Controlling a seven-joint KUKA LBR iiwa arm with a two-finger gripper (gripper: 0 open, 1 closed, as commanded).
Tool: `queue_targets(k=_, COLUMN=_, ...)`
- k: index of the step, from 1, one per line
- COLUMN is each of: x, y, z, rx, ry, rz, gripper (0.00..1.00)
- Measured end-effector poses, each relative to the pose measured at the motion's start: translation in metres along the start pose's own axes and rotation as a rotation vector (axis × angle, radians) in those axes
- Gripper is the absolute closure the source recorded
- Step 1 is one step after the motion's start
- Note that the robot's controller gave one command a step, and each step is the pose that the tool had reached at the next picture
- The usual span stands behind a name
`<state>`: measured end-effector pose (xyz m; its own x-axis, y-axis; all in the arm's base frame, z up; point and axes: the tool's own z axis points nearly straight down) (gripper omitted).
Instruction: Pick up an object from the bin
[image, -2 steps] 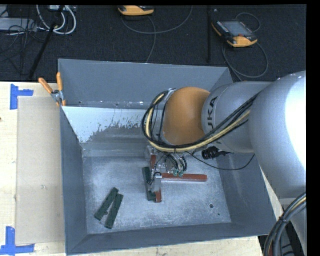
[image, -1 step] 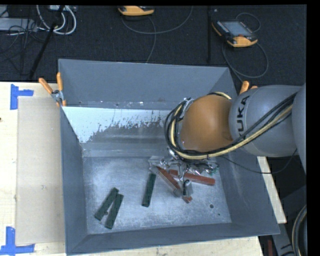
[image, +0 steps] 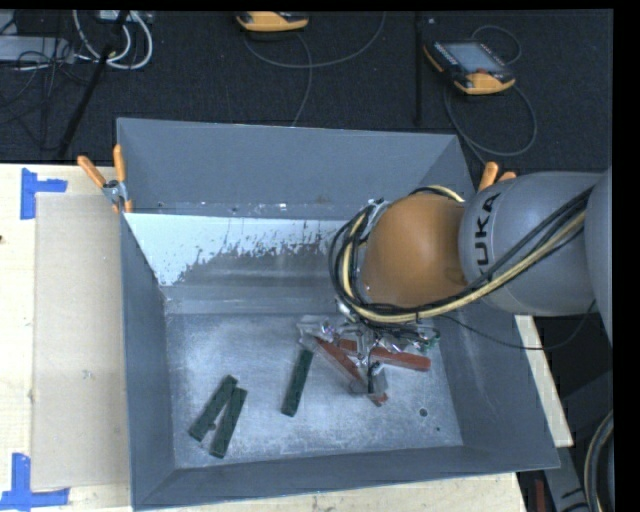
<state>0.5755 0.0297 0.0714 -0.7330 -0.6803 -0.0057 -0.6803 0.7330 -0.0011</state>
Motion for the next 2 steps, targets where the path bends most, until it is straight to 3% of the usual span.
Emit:
queue_targets(k=1, x=0.0024, y=-0.0010, z=-0.0004, rx=-0.001, ry=0.008, rz=0.004, gripper=1.00)
queue_targets(k=2, x=0.0010, y=0.0002, z=0.0007, rx=-0.001, ry=0.002, rz=0.004, gripper=0.00)
